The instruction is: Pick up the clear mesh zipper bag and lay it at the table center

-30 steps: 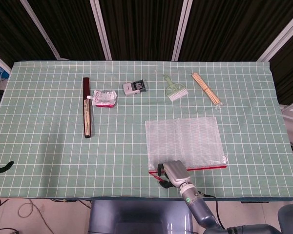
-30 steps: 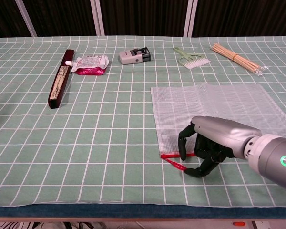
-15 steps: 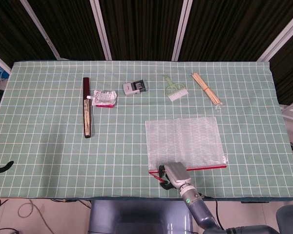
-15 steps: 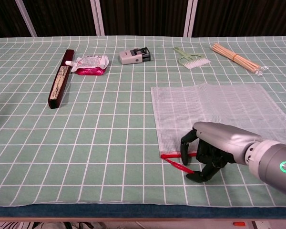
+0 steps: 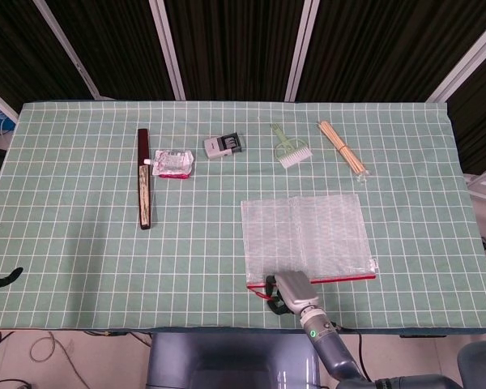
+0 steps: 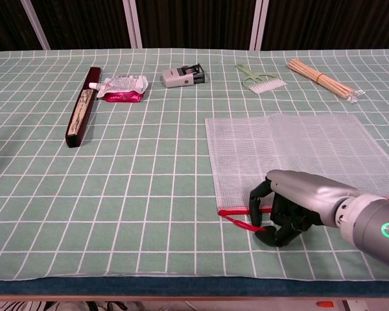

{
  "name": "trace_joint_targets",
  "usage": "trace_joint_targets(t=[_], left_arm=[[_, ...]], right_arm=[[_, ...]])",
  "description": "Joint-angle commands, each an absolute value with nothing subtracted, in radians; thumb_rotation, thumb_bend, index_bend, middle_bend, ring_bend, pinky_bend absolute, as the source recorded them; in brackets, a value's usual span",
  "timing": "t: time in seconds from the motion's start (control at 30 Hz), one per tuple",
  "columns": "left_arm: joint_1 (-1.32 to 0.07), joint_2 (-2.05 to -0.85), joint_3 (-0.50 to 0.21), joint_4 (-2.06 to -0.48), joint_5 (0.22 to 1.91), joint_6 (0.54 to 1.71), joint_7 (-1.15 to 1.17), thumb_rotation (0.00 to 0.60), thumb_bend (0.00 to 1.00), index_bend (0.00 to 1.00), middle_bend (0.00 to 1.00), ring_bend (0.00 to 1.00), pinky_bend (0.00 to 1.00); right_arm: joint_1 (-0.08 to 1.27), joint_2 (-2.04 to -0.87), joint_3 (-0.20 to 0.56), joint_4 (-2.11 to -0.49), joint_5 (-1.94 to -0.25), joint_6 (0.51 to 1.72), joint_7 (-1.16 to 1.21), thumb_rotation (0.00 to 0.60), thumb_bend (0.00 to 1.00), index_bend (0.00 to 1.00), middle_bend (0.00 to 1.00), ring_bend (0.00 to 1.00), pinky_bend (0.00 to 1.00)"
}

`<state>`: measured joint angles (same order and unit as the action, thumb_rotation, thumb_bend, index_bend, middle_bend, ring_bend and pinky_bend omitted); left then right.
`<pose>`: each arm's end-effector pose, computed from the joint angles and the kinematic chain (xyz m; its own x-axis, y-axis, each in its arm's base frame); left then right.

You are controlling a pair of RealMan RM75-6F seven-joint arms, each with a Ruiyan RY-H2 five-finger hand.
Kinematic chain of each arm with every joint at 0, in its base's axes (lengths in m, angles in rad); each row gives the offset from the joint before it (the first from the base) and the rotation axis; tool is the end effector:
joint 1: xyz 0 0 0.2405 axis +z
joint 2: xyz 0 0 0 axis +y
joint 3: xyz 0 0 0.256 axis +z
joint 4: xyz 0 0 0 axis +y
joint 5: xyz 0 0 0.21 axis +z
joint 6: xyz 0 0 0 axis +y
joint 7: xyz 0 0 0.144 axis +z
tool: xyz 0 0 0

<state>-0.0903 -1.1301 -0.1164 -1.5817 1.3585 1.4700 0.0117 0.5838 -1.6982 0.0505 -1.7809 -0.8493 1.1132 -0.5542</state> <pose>-0.3286 0.1956 0.1743 0.4047 -0.0521 0.9129 0.9095 0.1267 -0.3960 -0.1427 -0.2276 -0.0732 0.2267 -0.5569 0.7990 -0.9732 -0.1617 0.1635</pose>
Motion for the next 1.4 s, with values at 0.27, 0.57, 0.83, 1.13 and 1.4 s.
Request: trace_joint_targets(t=[0.27, 0.57, 0.83, 1.13, 1.4], left_arm=[[-0.090, -1.130, -0.116, -1.582, 1.359, 1.470, 0.009, 0.600, 0.05, 0.00, 0.00, 0.00, 0.00], [-0.090, -1.130, -0.117, -1.581, 1.361, 1.472, 0.007, 0.600, 0.05, 0.00, 0.00, 0.00, 0.00], [-0.091, -1.129, -0.117, -1.583, 1.359, 1.472, 0.013, 0.600, 0.05, 0.00, 0.00, 0.00, 0.00], [-0.115, -1.114, -0.137, -1.615, 1.351, 1.454, 0.037, 0.600, 0.05, 0.00, 0.00, 0.00, 0.00], [-0.196, -1.077, -0.180, -1.716, 1.367, 1.399, 0.110, 0.600, 0.06, 0.00, 0.00, 0.00, 0.00]], right_arm=[[0.582, -1.698, 0.051, -1.787, -0.854, 1.114, -0.550, 0.600, 0.51, 0.54, 1.00, 1.00, 0.96], [0.579, -1.693, 0.050, -1.789, -0.854, 1.116, -0.547, 0.600, 0.55, 0.55, 1.00, 1.00, 0.96], [0.575, -1.673, 0.060, -1.805, -0.887, 1.123, -0.527, 0.600, 0.60, 0.59, 1.00, 1.00, 0.96], [0.593, -1.616, 0.120, -1.868, -0.909, 1.128, -0.510, 0.600, 0.61, 0.61, 1.00, 1.00, 0.96], [0.641, -1.557, 0.211, -1.927, -0.889, 1.128, -0.524, 0.600, 0.61, 0.62, 1.00, 1.00, 0.96]])
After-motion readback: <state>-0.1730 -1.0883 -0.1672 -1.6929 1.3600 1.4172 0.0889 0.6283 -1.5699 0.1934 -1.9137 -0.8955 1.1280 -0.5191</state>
